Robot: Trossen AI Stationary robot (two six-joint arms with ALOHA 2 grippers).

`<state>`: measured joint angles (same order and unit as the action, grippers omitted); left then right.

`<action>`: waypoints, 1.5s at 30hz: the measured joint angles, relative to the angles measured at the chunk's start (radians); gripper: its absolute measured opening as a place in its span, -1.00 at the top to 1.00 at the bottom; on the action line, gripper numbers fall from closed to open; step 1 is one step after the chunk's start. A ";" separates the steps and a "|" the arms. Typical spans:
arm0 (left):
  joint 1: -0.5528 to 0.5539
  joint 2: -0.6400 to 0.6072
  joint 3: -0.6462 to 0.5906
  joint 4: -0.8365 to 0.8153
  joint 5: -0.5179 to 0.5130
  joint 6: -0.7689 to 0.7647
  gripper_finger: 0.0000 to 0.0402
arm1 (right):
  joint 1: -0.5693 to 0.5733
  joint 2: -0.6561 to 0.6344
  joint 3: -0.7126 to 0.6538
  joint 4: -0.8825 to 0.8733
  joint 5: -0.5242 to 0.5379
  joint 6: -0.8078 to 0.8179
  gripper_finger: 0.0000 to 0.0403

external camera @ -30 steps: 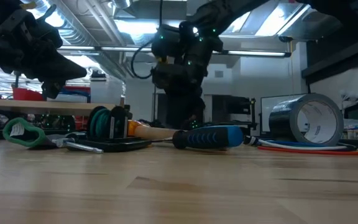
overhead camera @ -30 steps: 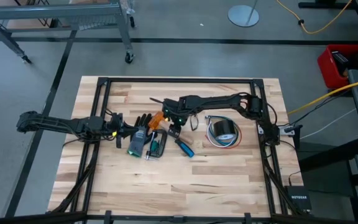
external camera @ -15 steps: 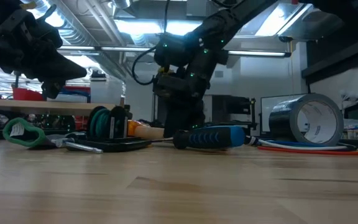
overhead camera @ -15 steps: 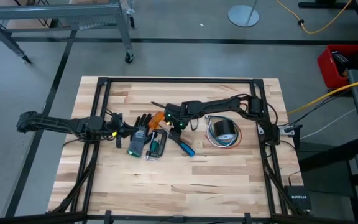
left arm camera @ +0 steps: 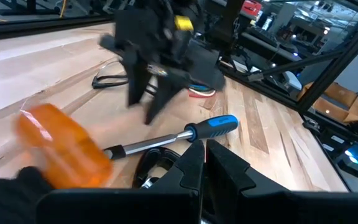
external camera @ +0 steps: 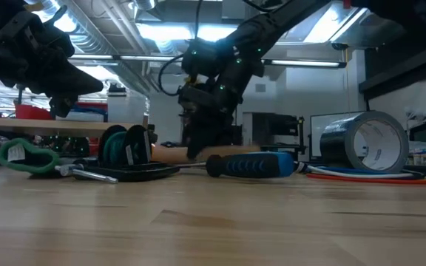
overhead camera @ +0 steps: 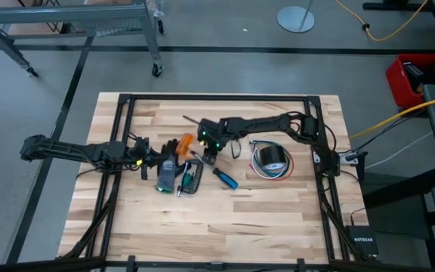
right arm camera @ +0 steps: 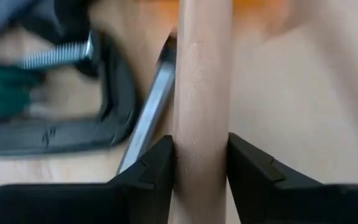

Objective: Coil cords
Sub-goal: Move the hammer to the top of the table

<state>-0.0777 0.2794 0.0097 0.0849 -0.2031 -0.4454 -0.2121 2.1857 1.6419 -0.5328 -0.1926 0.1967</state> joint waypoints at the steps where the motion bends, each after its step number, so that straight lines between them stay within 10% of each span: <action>1: 0.000 0.000 0.000 0.000 0.000 0.000 0.95 | -0.011 0.000 0.010 0.003 0.002 -0.001 0.38; 26: 0.000 0.000 0.000 0.000 0.000 0.003 0.95 | -0.307 -0.002 0.114 -0.051 0.115 -0.213 0.38; 45: 0.000 0.000 0.000 0.001 -0.001 -0.001 0.95 | -0.299 0.009 -0.028 -0.094 0.118 -0.291 0.38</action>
<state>-0.0776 0.2794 0.0097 0.0861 -0.2039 -0.4461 -0.5110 2.1948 1.6136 -0.6266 -0.0746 -0.0948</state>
